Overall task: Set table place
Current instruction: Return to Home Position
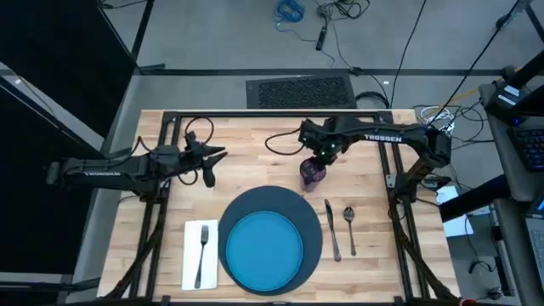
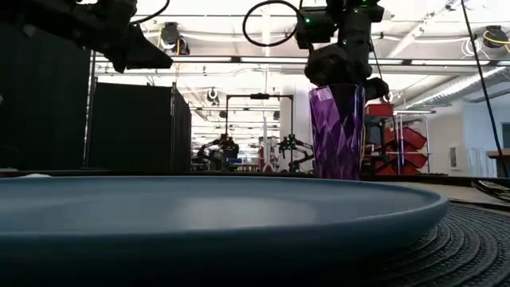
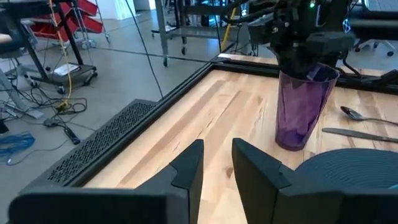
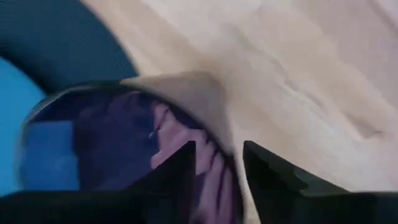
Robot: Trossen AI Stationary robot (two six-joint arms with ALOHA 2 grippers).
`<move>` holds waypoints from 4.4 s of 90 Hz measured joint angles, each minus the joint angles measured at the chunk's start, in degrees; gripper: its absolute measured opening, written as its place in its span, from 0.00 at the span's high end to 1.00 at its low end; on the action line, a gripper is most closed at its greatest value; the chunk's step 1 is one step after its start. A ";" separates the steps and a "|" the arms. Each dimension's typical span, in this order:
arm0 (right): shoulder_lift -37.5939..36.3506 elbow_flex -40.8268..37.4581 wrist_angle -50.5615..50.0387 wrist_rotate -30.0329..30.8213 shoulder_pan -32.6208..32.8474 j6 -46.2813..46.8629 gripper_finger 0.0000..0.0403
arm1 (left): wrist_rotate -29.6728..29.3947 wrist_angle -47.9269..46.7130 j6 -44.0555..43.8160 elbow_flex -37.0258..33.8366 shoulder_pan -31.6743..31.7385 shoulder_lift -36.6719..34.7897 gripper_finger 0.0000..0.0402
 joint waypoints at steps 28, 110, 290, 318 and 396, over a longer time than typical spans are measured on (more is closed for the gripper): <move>-0.07 13.62 -7.91 -0.47 -0.47 -4.56 0.63 | 0.00 0.00 0.15 0.00 0.00 0.00 0.82; -41.15 -6.32 18.23 29.65 35.69 -13.07 0.63 | -4.17 -10.24 -1.74 -3.50 0.00 -31.38 0.82; -87.41 -77.20 69.97 -9.19 9.96 -23.32 0.63 | 1.81 1.23 2.25 -14.40 -0.01 -34.51 0.82; -87.45 -76.99 72.05 1.07 16.80 -22.05 0.63 | -2.07 1.06 1.40 -14.40 0.00 -34.51 0.82; -86.93 -77.04 65.72 15.11 25.93 -23.96 0.63 | -0.89 3.53 -0.09 -17.11 0.00 -37.00 0.82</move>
